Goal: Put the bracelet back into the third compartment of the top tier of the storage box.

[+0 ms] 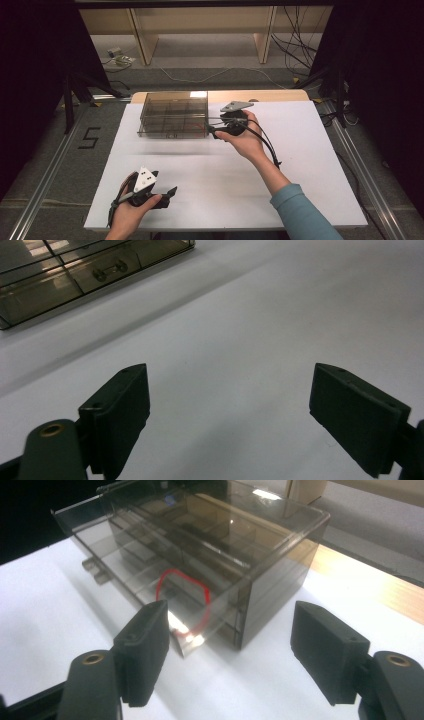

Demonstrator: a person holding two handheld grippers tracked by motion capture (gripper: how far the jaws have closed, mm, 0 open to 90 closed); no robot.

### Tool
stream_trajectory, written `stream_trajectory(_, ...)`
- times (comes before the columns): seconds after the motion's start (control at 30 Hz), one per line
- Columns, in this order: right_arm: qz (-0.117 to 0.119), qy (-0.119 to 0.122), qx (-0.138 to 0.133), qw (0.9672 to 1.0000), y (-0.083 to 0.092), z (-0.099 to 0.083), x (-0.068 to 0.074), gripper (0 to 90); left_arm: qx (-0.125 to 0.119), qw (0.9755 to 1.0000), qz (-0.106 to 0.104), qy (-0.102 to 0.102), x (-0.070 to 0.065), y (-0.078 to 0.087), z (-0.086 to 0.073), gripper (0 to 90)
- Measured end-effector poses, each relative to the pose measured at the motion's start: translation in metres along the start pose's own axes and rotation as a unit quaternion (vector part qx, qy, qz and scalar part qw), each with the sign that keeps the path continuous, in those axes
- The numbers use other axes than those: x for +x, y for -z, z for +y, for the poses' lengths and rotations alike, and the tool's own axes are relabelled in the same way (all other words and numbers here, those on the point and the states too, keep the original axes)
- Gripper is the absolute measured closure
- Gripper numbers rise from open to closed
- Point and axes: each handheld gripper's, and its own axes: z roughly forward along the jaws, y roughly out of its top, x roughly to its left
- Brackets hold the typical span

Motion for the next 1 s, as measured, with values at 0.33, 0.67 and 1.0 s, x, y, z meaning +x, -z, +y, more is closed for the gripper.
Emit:
stream_trajectory(0.33, -0.003, 0.001, 0.0, 1.0, 0.019, -0.01, 0.001, 26.1, 0.001, 1.0, -0.001, -0.001, 0.0, 0.0, 0.0, 16.4)
stream_trajectory(0.67, -0.004, -0.001, 0.0, 1.0, 0.035, -0.02, -0.002, 23.8, -0.001, 1.0, 0.001, 0.0, -0.001, 0.0, 0.0, 16.4)
stream_trajectory(1.0, -0.006, -0.009, 0.001, 0.9999, 0.058, -0.039, -0.007, 22.9, -0.002, 1.0, 0.001, 0.002, 0.0, 0.0, 0.0, 16.4)
